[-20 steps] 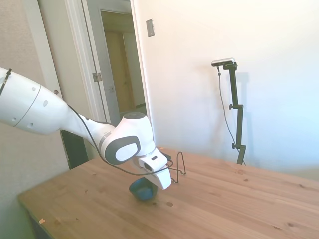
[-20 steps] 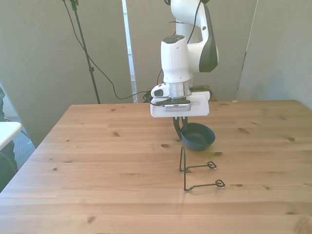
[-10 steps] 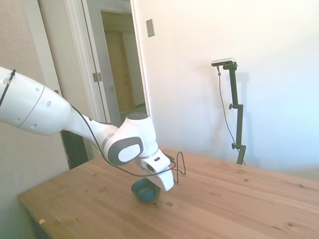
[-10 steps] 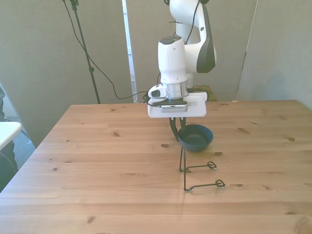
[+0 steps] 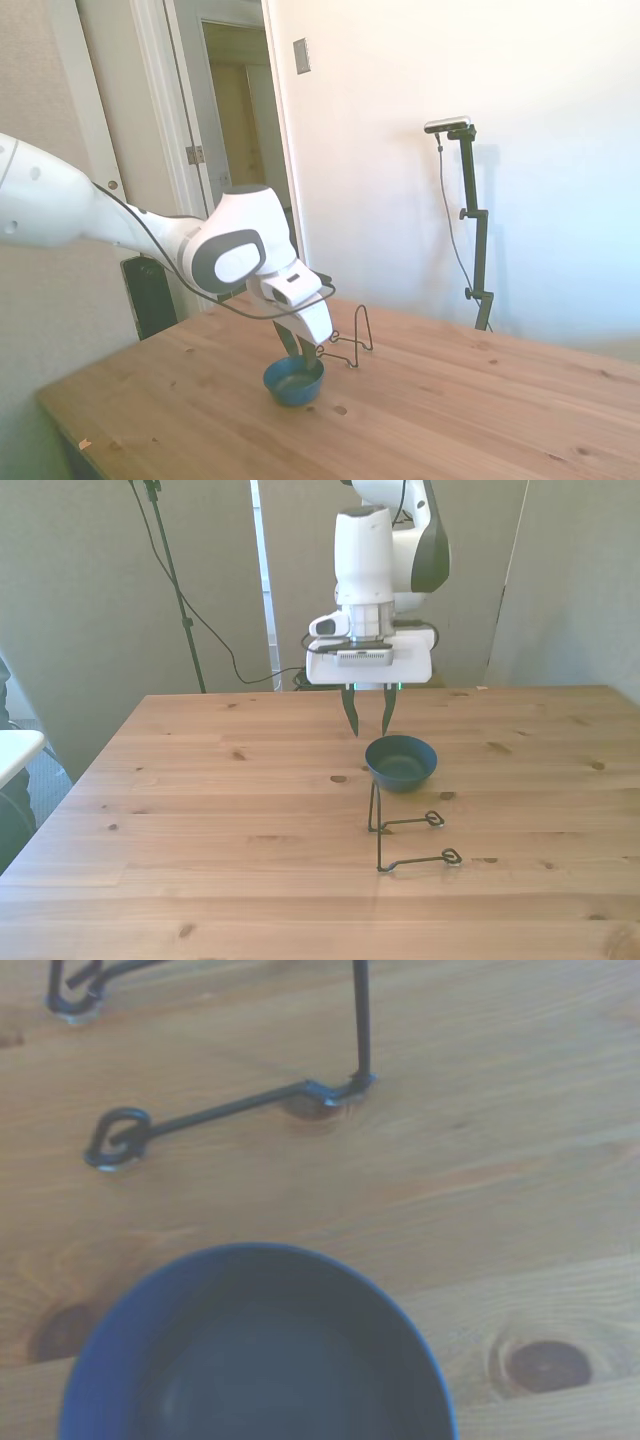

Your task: Unload the bowl

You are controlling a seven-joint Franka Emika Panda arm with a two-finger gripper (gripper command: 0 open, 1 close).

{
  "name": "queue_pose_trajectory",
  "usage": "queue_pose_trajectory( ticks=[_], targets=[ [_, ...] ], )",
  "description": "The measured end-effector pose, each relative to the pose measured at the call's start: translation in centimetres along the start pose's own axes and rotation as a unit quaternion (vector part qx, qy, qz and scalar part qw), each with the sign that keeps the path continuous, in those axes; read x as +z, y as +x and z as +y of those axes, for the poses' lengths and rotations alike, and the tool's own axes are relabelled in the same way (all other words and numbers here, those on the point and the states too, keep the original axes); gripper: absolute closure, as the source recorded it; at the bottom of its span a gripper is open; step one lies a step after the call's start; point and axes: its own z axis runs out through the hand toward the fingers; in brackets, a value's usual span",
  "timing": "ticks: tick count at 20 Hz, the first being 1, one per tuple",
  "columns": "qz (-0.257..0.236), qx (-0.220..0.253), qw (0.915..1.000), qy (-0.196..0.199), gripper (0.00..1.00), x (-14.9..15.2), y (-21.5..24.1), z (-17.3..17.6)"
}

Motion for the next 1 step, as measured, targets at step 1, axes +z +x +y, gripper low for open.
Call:
queue_pose_trajectory(
  ticks=[1],
  targets=[
    [-0.001, 0.006, 1.0000, -0.005, 0.00, -1.11, -0.32, -0.79]
  ],
)
